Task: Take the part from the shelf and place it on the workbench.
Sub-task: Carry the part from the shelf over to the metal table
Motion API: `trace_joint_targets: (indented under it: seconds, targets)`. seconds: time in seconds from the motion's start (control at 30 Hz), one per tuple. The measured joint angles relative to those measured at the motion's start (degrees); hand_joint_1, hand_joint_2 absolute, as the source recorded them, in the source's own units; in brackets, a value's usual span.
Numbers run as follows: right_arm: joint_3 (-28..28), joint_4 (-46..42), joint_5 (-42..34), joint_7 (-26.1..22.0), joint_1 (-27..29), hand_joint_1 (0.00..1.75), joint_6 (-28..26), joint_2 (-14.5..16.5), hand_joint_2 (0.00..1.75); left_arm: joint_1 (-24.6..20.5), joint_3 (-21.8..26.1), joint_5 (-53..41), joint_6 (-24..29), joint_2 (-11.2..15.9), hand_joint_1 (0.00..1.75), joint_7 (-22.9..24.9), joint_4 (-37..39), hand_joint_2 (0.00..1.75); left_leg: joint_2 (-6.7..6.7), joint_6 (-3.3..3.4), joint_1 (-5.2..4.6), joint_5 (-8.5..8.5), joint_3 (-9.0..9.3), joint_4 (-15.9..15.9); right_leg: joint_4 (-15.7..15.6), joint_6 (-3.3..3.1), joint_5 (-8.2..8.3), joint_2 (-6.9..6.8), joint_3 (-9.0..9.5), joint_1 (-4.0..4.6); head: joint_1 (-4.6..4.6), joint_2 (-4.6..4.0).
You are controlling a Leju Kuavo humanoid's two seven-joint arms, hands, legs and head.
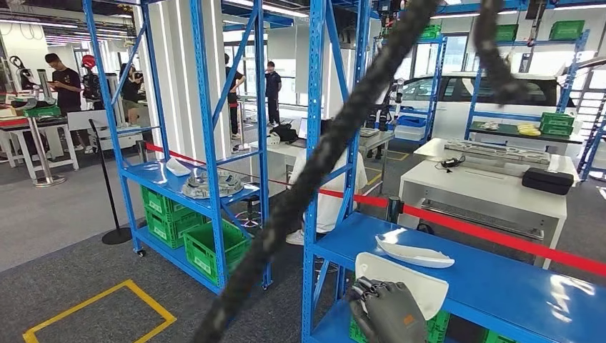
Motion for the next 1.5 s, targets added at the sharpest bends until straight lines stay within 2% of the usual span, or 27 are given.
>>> trace_joint_targets:
  seconds: [0.07,0.13,0.2,0.23,0.27,0.33,0.4,0.43,0.5,0.53,0.6,0.67,0.73,0.77,0.83,0.9,0.97,1.0,1.03,1.07,1.17,1.23,1.27,1.33,1.4,1.47,1.5]
  targets:
    - [-0.6,-1.3,-0.1,-0.2,0.7,1.75,-0.1,-0.6,1.75,0.2,-0.2,0.0,0.0,0.0,0.0,-0.1,0.0,1.75,2.84,-0.64,-0.42,-0.87,-0.67,1.1,-0.9,-0.22,0.33,-1.37,0.59,-0.34,-0.17,-0.01]
    - [-0.9,-2.0,-0.1,-0.2,1.2,1.75,-0.1,-1.2,1.75,-0.1,-0.3,0.0,0.0,0.0,0.0,-0.2,0.0,1.75,7.12,-1.23,-0.59,-3.8,-3.15,6.3,-1.3,-0.55,0.38,-3.04,1.02,-0.44,-0.35,0.0]
    - [-1.2,-2.4,-0.1,-0.2,1.9,1.75,-0.1,-1.7,1.75,-0.2,-0.5,0.0,0.0,0.0,0.0,-0.2,0.0,1.75,8.6,-1.79,-0.21,-6.57,-6.35,12.8,-1.3,-0.73,0.22,-4.87,1.05,-0.42,-0.39,0.0]
    - [-1.2,-2.5,-0.1,-0.2,2.2,1.75,-0.1,-1.9,1.75,-0.2,-0.6,0.0,0.0,0.0,0.0,-0.2,0.0,1.75,8.84,-1.99,-0.07,-6.72,-6.99,14.2,-1.2,-0.69,0.14,-5.71,1.04,-0.45,-0.39,-0.01]
    - [-1.2,-2.7,-0.1,-0.3,2.4,1.75,-0.1,-2.0,1.75,-0.2,-0.6,0.0,0.0,0.0,0.0,-0.2,0.0,1.75,9.09,-2.13,0.04,-5.86,-6.52,13.5,-1.1,-0.59,0.04,-6.52,1.02,-0.5,-0.4,-0.01]
    - [-1.3,-3.0,-0.1,-0.3,2.6,1.75,-0.1,-2.2,1.75,-0.2,-0.6,0.0,0.0,0.1,0.0,-0.2,-0.1,1.75,10.84,-2.14,0.05,-2.64,-2.82,7.0,-0.7,-0.2,-0.32,-7.97,1.07,-0.54,-0.42,-0.01]
    - [-1.4,-3.4,-0.1,-0.3,2.6,1.75,-0.1,-2.4,1.75,-0.4,-0.6,0.0,0.0,0.1,0.0,-0.2,-0.2,1.75,13.29,-1.41,-0.23,-0.88,0.41,1.2,-0.2,0.38,-0.78,-9.26,1.1,-0.24,-0.39,-0.01]
    - [-1.4,-3.5,-0.1,-0.3,2.6,1.75,-0.1,-2.6,1.75,-0.4,-0.6,0.0,0.0,0.1,0.0,-0.3,-0.2,1.75,13.83,-0.92,-0.4,-0.76,0.92,0.1,-0.1,0.68,-0.9,-9.85,1.13,-0.05,-0.34,-0.01]
    - [-1.5,-3.7,-0.1,-0.3,2.6,1.75,0.0,-2.7,1.75,-0.4,-0.6,0.0,0.0,0.1,0.0,-0.3,-0.2,1.75,12.56,0.06,-0.56,-0.56,0.69,-0.1,-0.1,1.25,-1.04,-11.1,1.27,0.01,-0.25,-0.01]
    - [-1.5,-3.7,-0.1,-0.2,2.6,1.75,0.0,-2.7,1.75,-0.3,-0.6,0.0,0.0,0.1,0.0,-0.3,-0.2,1.75,11.81,0.45,-0.52,-0.38,0.63,-0.2,0.1,1.6,-1.34,-10.78,1.29,-0.15,-0.24,-0.01]
    - [-1.5,-3.8,-0.2,-0.2,2.5,1.75,0.2,-2.9,1.75,-0.4,-0.6,-0.1,0.0,0.1,0.0,-0.1,-0.2,1.75,10.4,1.16,-0.3,0.04,0.59,-0.5,3.2,2.19,-3.53,-7.85,0.15,-0.57,-0.17,-0.01]
    - [-1.5,-3.9,-0.2,-0.2,2.7,1.75,0.3,-3.2,1.75,-0.5,-0.7,-0.3,0.0,0.0,0.0,0.1,-0.2,1.75,8.96,1.51,-0.24,0.25,0.42,-0.6,10.5,2.49,-7.36,-4.54,-3.18,-0.79,-0.07,-0.01]
    - [-1.5,-3.9,-0.2,-0.2,3.2,1.75,0.5,-3.5,1.75,-0.5,-0.7,-0.5,0.0,0.0,0.0,0.3,-0.2,1.75,7.29,1.58,-0.29,0.34,0.27,-0.5,16.5,2.54,-9.24,-3.68,-6.17,-0.77,-0.01,-0.01]
    - [-1.5,-3.9,-0.2,-0.2,3.4,1.75,0.5,-3.5,1.75,-0.5,-0.7,-0.5,0.0,0.0,0.0,0.4,-0.2,1.75,6.46,1.55,-0.31,0.38,0.22,-0.4,16.6,2.47,-8.55,-3.56,-6.31,-0.78,0.0,-0.01]
    - [-1.6,-3.9,-0.2,-0.2,3.6,1.75,0.5,-3.6,1.75,-0.5,-0.7,-0.6,0.0,0.0,0.0,0.6,-0.2,1.75,4.8,1.4,-0.29,0.44,0.14,-0.1,10.3,2.2,-4.62,-2.67,-3.27,-0.94,0.03,-0.01]
    - [-1.6,-4.1,-0.2,-0.2,3.6,1.75,0.5,-3.6,1.75,-0.6,-0.8,-0.9,-0.2,0.0,0.0,0.8,-0.2,1.75,3.3,0.88,-0.36,0.59,-0.16,0.2,3.1,1.99,-1.98,-0.37,0.16,-1.14,0.03,-0.01]
    - [-1.5,-4.3,-0.2,-0.4,3.6,1.75,0.5,-3.5,1.75,-0.7,-0.9,-1.2,-0.4,0.0,0.0,1.1,-0.2,1.75,2.01,0.0,-0.28,0.99,-0.64,0.1,0.9,1.73,-1.76,0.46,0.96,-1.0,-0.01,-0.01]
    - [-1.5,-4.3,-0.2,-0.6,3.5,1.75,0.6,-3.4,1.75,-0.6,-1.0,-1.3,-0.5,0.0,0.0,1.2,-0.2,1.75,1.37,-0.47,-0.19,1.25,-0.9,-0.1,0.8,1.45,-1.52,-0.24,0.93,-0.92,-0.03,-0.01]
    - [-1.5,-4.3,-0.2,-0.7,3.3,1.75,0.6,-3.3,1.75,-0.6,-1.0,-1.4,-0.5,0.0,0.0,1.3,-0.2,1.75,1.62,-0.79,-0.13,1.36,-1.11,-0.1,0.6,1.05,-1.28,-0.95,0.98,-0.91,-0.06,-0.01]
    - [-1.5,-4.3,-0.2,-0.8,3.1,1.75,0.6,-3.1,1.75,-0.5,-1.0,-1.5,-0.5,0.0,0.0,1.4,-0.2,1.75,2.79,-1.04,-0.21,1.04,-1.52,0.4,0.3,0.6,-1.04,-1.67,1.05,-0.94,-0.13,-0.01]
    - [-1.4,-4.2,-0.2,-1.1,2.5,1.75,0.7,-2.6,1.75,-0.8,-1.2,-1.7,-0.6,0.1,0.0,1.4,-0.2,1.75,7.92,-1.43,-0.44,-3.58,-5.24,8.5,-0.1,-0.34,-0.75,-4.0,1.1,-0.79,-0.36,-0.01]
    - [-1.3,-4.1,-0.2,-1.2,2.4,1.75,0.9,-2.5,1.75,-0.8,-1.5,-1.8,-0.7,0.1,0.0,1.5,-0.2,1.75,8.67,-1.69,-0.36,-6.18,-7.94,14.9,-0.1,-0.49,-0.79,-5.65,1.04,-0.63,-0.39,-0.01]
    - [-1.2,-4.1,-0.2,-1.3,2.4,1.75,0.9,-2.4,1.75,-0.7,-1.6,-1.9,-0.8,0.2,0.0,1.6,-0.2,1.75,8.79,-1.77,-0.35,-6.07,-8.0,15.6,-0.1,-0.5,-0.81,-6.47,1.02,-0.6,-0.4,-0.01]
    - [-1.1,-4.1,-0.2,-1.5,2.3,1.75,0.9,-2.2,1.75,-0.7,-1.7,-1.9,-0.9,0.3,0.0,1.7,-0.2,1.75,9.7,-1.74,-0.35,-3.26,-4.71,10.3,0.0,-0.35,-0.91,-7.99,1.08,-0.59,-0.42,-0.01]
    - [-1.1,-4.1,-0.3,-1.7,2.2,1.75,0.8,-2.2,1.75,-0.7,-1.7,-1.8,-0.9,0.5,0.0,1.7,-0.3,1.75,12.33,-1.2,-0.63,-1.11,-0.6,2.9,0.3,0.08,-1.18,-9.31,1.08,-0.33,-0.44,-0.01]
    - [-1.0,-4.1,-0.3,-1.9,2.0,1.75,0.6,-2.1,1.75,-0.6,-1.7,-1.6,-0.9,0.5,0.0,1.6,-0.3,1.75,13.4,-0.34,-0.95,-0.81,0.63,0.2,0.4,0.62,-1.3,-10.38,1.08,0.0,-0.36,-0.01]
    - [-1.0,-4.1,-0.3,-2.0,1.9,1.75,0.6,-2.0,1.75,-0.6,-1.7,-1.6,-0.9,0.5,0.0,1.5,-0.3,1.75,12.69,0.09,-0.96,-0.57,0.54,0.1,0.4,0.9,-1.31,-10.96,1.15,0.05,-0.32,-0.01]
